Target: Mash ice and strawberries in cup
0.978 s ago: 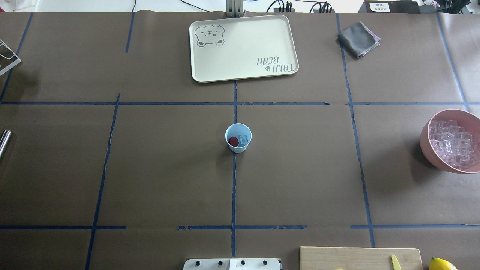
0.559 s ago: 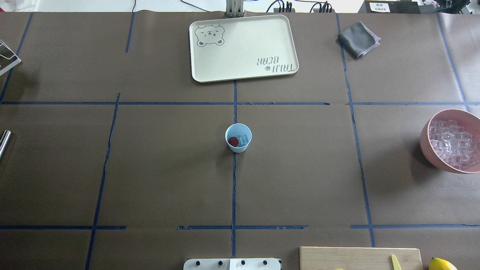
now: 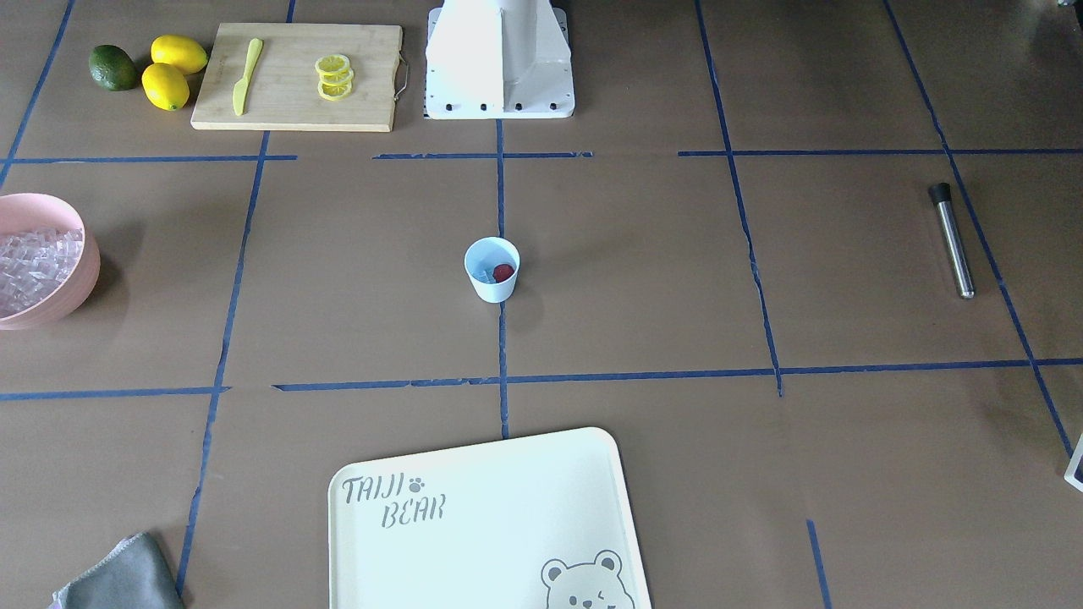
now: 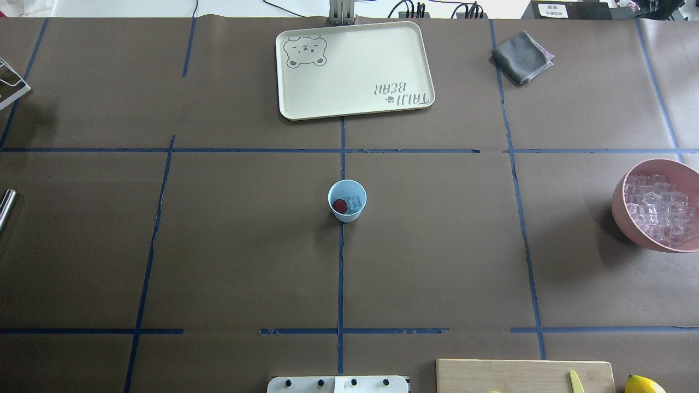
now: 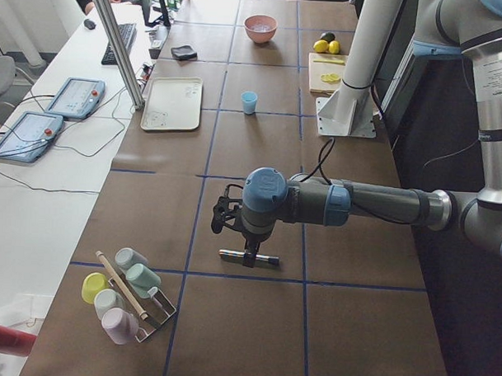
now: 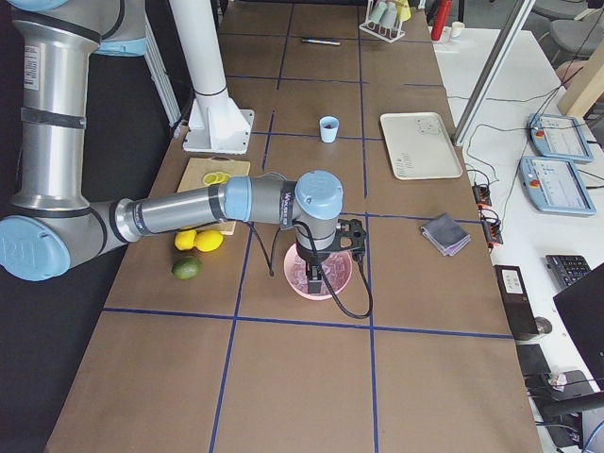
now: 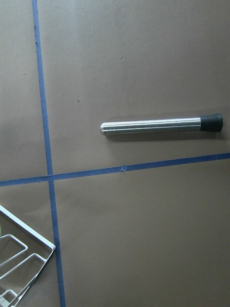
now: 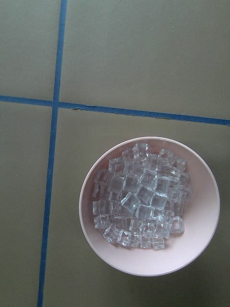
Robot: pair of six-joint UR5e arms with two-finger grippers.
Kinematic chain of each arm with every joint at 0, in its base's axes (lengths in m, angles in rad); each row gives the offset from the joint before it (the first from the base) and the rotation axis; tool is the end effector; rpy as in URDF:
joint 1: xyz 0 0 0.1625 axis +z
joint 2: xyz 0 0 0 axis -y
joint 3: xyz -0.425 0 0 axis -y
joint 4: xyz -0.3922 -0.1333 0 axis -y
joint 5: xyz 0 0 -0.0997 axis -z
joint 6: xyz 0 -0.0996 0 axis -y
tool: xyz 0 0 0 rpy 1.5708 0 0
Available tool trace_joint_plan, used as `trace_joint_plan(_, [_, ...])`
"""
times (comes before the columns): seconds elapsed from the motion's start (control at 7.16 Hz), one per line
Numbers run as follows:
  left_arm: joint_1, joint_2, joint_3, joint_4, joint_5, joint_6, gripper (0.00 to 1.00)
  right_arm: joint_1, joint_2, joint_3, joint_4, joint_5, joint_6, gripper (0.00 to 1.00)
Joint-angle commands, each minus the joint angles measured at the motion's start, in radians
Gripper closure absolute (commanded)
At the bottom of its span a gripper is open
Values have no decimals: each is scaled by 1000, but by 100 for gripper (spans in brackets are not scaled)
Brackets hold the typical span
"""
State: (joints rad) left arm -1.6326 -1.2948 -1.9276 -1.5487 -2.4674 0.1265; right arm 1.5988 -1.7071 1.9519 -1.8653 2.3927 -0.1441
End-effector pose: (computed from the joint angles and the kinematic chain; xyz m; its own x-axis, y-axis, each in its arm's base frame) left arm -0.0787 -0.3741 0.5960 0.6287 0.1328 -0.7662 -0.0178 0.9875 0.1566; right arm 0.0721 -0.4171 0.5612 0.6765 -0.0885 0.7311 0.0699 0.9960 0.0559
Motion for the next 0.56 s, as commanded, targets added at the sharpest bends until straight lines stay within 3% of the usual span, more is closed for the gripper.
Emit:
trace_joint_plan(0.0, [0, -3, 15, -1, 2, 1, 0, 0, 1, -4, 3, 2, -3, 0])
trace_joint_plan(0.42, [2, -21, 16, -2, -2, 1, 0, 1, 3, 4, 6, -1, -5, 0])
